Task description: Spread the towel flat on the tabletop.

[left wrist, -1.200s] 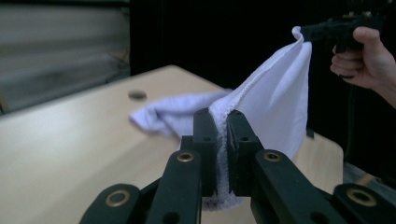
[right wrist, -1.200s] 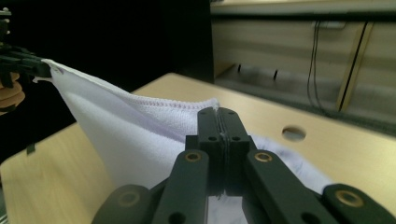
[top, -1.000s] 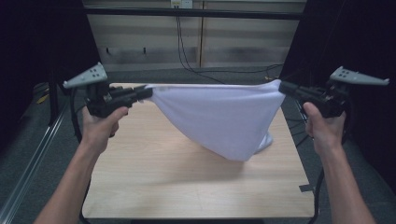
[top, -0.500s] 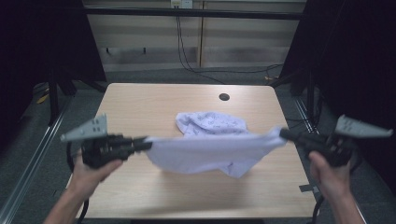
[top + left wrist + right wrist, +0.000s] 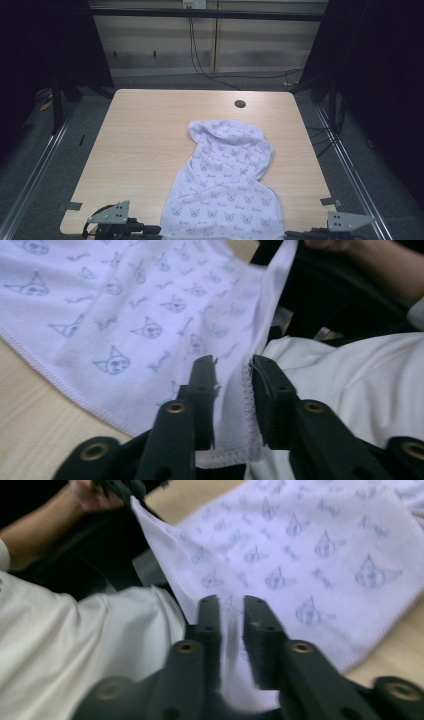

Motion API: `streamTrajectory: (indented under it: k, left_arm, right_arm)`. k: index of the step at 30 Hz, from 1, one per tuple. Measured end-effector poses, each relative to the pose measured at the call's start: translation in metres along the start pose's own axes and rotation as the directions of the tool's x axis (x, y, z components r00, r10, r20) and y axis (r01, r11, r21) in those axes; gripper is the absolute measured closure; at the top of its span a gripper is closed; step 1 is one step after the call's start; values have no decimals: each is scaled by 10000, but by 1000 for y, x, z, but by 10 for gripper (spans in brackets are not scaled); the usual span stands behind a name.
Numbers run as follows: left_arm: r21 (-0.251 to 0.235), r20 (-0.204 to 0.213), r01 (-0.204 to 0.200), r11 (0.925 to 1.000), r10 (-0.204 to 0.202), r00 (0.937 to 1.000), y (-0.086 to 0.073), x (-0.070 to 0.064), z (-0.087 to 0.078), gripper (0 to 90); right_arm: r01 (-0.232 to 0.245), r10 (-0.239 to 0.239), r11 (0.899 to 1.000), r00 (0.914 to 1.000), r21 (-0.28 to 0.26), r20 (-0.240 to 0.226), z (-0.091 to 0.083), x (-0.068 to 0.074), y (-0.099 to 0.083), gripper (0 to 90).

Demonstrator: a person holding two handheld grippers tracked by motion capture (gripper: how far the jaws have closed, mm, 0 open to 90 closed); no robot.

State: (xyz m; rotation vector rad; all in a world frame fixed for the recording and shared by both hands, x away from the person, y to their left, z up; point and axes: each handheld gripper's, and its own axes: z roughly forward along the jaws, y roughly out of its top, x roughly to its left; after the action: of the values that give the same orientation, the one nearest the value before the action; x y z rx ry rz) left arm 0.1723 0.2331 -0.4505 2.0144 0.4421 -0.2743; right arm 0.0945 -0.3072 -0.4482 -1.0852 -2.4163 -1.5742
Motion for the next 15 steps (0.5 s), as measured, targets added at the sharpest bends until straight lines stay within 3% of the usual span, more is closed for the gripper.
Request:
streamTrajectory:
  k: [1,3,5,6,7,10,14,15]
  left_arm:
    - [-148,105,-16,9999,18,9999,0,1,-3,665]
    - [-412,62,110,9991,-108,9999,1,6,-8,616]
    - [-401,-409,211,9990,-227,9989,4,15,-9,630]
    - [-338,-733,340,9988,-364,9966,6,21,-6,630]
    - [-310,-972,488,9983,-516,9939,8,30,-2,638]
    - [-135,-1361,837,9964,-847,9871,20,65,14,679]
    - [-24,-2126,1276,9918,-1252,9691,42,118,38,765]
    - [-133,-2011,1521,9883,-1516,9678,47,128,43,791]
  right_arm:
    - [65,-66,10000,9995,32,298,-3,3,-1,745]
    - [54,-46,9996,9995,-280,300,-10,1,0,712]
    - [-49,100,9981,9965,-622,825,-14,-10,9,712]
    - [-49,100,9981,9965,-622,825,-14,-10,9,712]
    - [79,8,9975,9922,-696,1247,-11,-17,12,714]
    - [-4,152,9971,9808,-759,1944,9,-46,27,774]
    - [-56,64,10000,9720,-40,2349,44,-82,52,826]
    - [-54,12,9999,9677,157,2520,54,-89,59,834]
